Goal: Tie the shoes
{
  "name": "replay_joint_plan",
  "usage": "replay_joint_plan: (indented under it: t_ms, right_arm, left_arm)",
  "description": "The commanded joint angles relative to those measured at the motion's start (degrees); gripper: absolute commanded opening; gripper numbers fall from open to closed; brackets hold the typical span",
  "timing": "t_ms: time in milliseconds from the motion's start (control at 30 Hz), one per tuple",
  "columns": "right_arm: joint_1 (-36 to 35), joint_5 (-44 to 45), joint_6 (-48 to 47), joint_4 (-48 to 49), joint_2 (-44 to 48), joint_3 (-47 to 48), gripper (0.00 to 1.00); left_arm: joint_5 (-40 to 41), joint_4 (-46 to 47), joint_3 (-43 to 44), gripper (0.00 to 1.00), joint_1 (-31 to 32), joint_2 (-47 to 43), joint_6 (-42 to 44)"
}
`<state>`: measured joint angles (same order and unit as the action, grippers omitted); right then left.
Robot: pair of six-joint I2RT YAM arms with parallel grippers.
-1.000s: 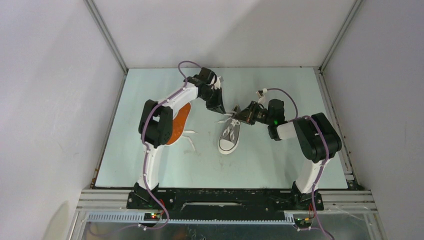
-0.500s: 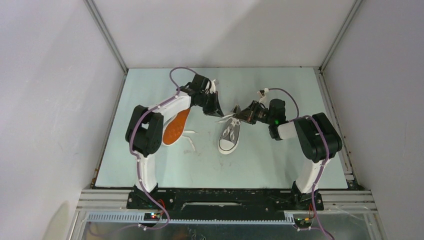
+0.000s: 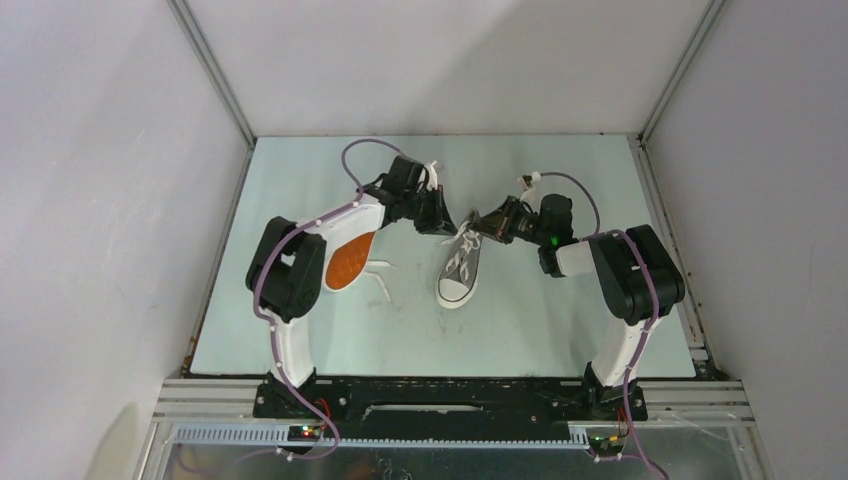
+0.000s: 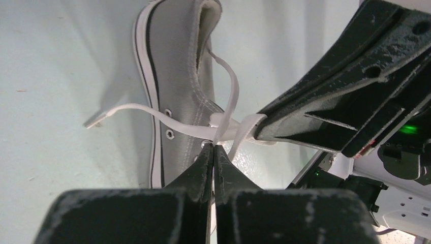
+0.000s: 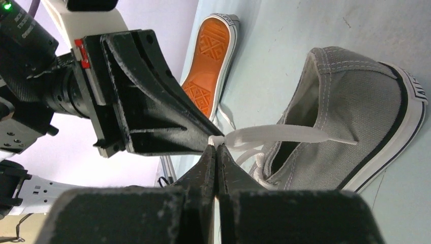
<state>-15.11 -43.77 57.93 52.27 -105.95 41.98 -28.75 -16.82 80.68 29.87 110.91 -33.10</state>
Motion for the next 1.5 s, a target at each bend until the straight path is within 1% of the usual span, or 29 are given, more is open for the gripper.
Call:
replay_joint_plan:
  t_ms: [0, 333, 600, 767, 1000, 1067, 1200, 1333, 1467]
  right_arm:
    - [0.5, 1.0, 0.3, 2.0, 0.1, 1.9, 0.0]
    - [0.9, 1.7, 0.4, 1.7, -0.2, 2.0, 0.0]
    - [0.9, 1.6, 0.6, 1.9, -0.1, 2.1, 0.0]
    - [0.7, 1.5, 0.9, 1.9, 0.1, 2.0, 0.0]
    - [0.4, 1.3, 2.3, 1.9, 0.1, 2.0, 0.0]
    - [0.6, 1.5, 2.3, 1.0, 0.4, 2.0, 0.0]
    - [0.3, 1.9, 2.2, 0.3, 0.9, 2.0, 0.0]
    - [0.3, 2.3, 2.3, -1.5, 1.4, 2.0, 0.0]
    - [0.4, 3.0, 2.7, -4.3, 2.2, 2.0, 0.0]
  left_arm:
    - [2.3, 4.3, -2.3, 0.01, 1.0, -4.7, -1.8]
    - [3.6, 8.9, -7.1, 0.02, 2.5, -7.0, -3.9]
    - [3.4, 13.2, -8.5, 0.02, 5.3, -5.6, -6.7]
    - [4.7, 14.9, -8.7, 0.04, 6.6, -5.0, -7.8]
    - [8.5, 20.6, -10.4, 0.03, 7.6, -3.3, -9.0]
    - [9.6, 24.1, -12.0, 0.03, 7.7, -3.5, -9.8]
    - [11.7, 26.0, -13.1, 0.02, 8.1, -3.4, -9.2]
    - [11.7, 28.3, -14.1, 0.01, 8.1, -3.2, -8.5]
    - [11.9, 30.8, -14.8, 0.0, 8.4, -3.4, -5.5]
